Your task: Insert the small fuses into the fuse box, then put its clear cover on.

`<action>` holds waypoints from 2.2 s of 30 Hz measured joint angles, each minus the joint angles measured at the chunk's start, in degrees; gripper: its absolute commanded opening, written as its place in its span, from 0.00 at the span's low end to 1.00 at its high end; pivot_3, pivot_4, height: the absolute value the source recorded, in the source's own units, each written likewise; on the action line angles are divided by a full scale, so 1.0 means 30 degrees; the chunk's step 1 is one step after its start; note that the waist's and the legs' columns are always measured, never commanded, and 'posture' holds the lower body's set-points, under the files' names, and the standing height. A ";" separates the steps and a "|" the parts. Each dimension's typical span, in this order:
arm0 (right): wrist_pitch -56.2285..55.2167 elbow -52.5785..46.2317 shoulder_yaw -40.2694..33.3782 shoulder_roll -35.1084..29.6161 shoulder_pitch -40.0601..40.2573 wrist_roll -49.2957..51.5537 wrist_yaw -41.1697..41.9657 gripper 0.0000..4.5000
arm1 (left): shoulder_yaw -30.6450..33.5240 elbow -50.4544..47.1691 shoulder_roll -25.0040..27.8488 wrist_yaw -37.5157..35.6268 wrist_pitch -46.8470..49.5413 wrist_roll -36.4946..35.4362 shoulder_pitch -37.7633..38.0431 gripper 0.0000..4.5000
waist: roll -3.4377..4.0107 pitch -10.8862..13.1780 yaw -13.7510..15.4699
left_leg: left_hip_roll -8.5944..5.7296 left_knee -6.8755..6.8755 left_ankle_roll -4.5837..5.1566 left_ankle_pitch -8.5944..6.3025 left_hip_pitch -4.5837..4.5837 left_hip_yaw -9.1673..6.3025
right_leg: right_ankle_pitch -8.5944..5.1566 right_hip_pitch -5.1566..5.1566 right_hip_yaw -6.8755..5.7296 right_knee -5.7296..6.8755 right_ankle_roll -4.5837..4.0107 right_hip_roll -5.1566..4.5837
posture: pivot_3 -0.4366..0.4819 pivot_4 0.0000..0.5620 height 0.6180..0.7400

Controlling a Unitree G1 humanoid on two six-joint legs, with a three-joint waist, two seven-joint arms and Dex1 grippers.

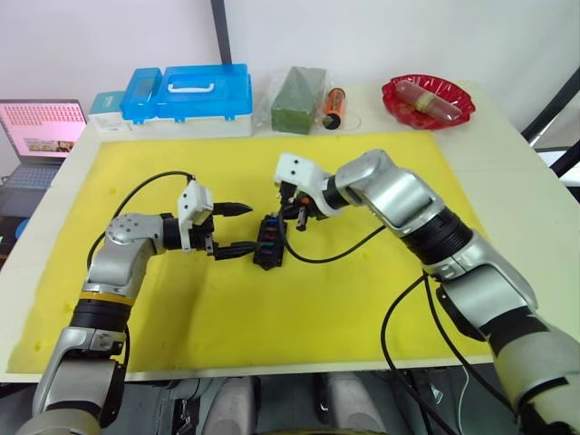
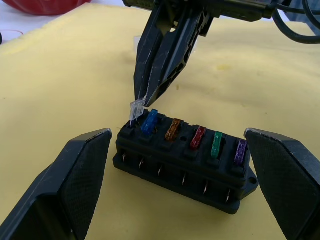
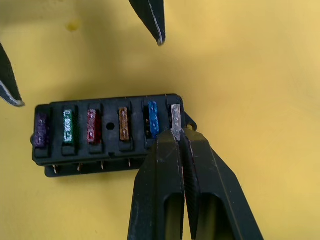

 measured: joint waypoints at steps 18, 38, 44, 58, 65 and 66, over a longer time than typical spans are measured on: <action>-0.0667 0.0714 -0.0422 0.0349 -0.0003 -0.0800 0.0606 0.01 | 0.0005 0.0024 0.0004 0.0058 -0.0149 0.0006 -0.0147 1.00 | 0.0000 0.0000 -0.0003 | -0.0001 0.0000 -0.0001 0.0000 0.0001 -0.0001 | 0.0001 0.0000 -0.0001 0.0004 0.0000 0.0001 | 0.48 0.27 1.00; -0.1486 0.1200 -0.0409 0.0509 0.0146 -0.1898 0.1342 0.16 | 0.0003 0.0019 0.0003 0.0172 -0.0145 0.0023 -0.0146 1.00 | 0.0000 -0.0001 -0.0001 | -0.0002 0.0003 -0.0004 0.0002 0.0002 -0.0002 | 0.0002 0.0000 -0.0001 0.0007 0.0001 0.0001 | 0.48 0.27 1.00; -0.1247 0.1264 -0.0787 0.0643 0.0400 -0.2025 0.1299 0.46 | 0.0003 0.0019 0.0003 0.0172 -0.0145 0.0043 -0.0147 1.00 | 0.0000 -0.0001 0.0001 | -0.0002 0.0001 -0.0004 0.0002 0.0002 -0.0002 | 0.0001 0.0000 -0.0001 0.0008 0.0000 0.0001 | 0.48 0.27 1.00; -0.0404 -0.0337 -0.2645 -0.0113 0.0498 -0.1055 0.2138 0.46 | 0.0004 0.0000 0.0007 0.0098 -0.0144 0.0045 -0.0260 1.00 | 0.0001 -0.0001 0.0034 | -0.0004 0.0004 -0.0005 0.0002 0.0002 -0.0002 | 0.0002 0.0001 -0.0001 0.0010 0.0002 -0.0001 | 0.48 0.27 1.00; -0.1566 -0.1211 -0.4240 0.0969 0.2248 -0.0551 0.0294 0.18 | -0.0013 -0.0427 -0.0055 0.0100 -0.0027 0.0022 -0.0472 1.00 | -0.0002 -0.0003 0.0008 | -0.0003 0.0003 -0.0005 0.0003 0.0005 -0.0006 | 0.0002 0.0001 0.0000 0.0025 0.0001 0.0001 | 0.48 0.27 1.00; -0.1648 -0.1353 -0.4239 0.1139 0.2706 -0.0521 0.0096 0.10 | -0.0012 -0.0464 -0.0054 0.0099 0.0056 0.0019 -0.0507 1.00 | -0.0002 -0.0003 0.0009 | -0.0003 0.0003 -0.0005 0.0003 0.0004 -0.0004 | 0.0002 0.0001 0.0001 0.0027 0.0001 -0.0002 | 0.48 0.27 1.00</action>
